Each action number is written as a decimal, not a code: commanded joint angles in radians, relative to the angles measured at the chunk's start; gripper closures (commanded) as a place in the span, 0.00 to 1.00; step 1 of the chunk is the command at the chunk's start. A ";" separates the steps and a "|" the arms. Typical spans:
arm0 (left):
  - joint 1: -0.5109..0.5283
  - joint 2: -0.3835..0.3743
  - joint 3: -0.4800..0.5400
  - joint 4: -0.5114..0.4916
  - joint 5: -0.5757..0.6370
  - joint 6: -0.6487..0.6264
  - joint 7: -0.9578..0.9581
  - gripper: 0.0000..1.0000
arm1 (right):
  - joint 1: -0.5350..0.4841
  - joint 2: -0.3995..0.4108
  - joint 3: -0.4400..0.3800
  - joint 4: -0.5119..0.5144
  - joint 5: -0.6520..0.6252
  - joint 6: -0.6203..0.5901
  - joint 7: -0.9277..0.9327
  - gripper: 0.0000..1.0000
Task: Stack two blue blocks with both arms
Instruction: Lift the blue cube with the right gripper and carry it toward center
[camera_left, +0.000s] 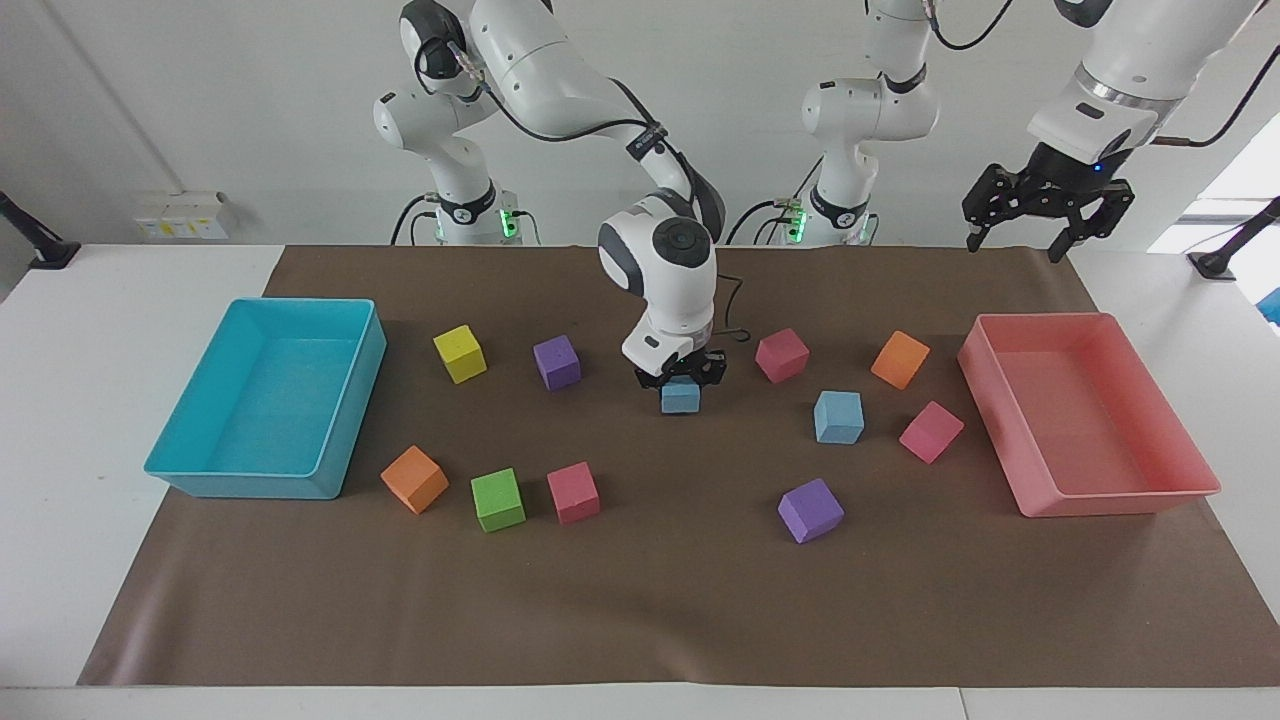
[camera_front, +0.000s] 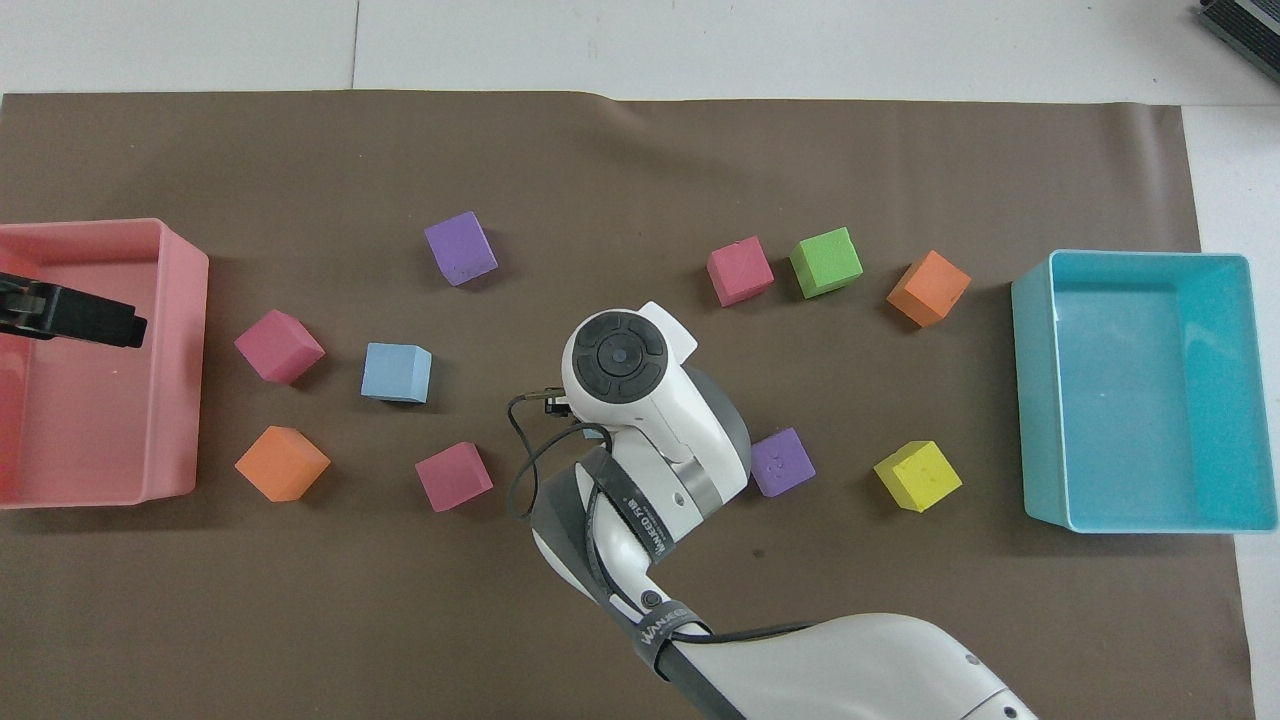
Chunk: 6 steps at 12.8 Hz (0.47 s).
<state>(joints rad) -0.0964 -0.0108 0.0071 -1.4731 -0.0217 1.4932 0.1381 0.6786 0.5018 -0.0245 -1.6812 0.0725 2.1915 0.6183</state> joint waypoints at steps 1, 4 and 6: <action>-0.005 0.023 -0.001 0.013 0.006 0.013 -0.008 0.00 | 0.002 -0.028 -0.002 -0.048 -0.023 0.036 0.069 1.00; -0.006 0.047 -0.001 0.013 0.006 0.035 -0.011 0.00 | 0.015 -0.029 -0.002 -0.057 -0.023 0.042 0.121 1.00; -0.018 0.064 -0.003 0.013 0.016 0.064 -0.021 0.00 | 0.016 -0.032 -0.002 -0.064 -0.025 0.042 0.123 1.00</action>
<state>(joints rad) -0.0976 0.0309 0.0041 -1.4723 -0.0211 1.5301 0.1376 0.6911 0.4980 -0.0246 -1.7049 0.0714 2.2107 0.7116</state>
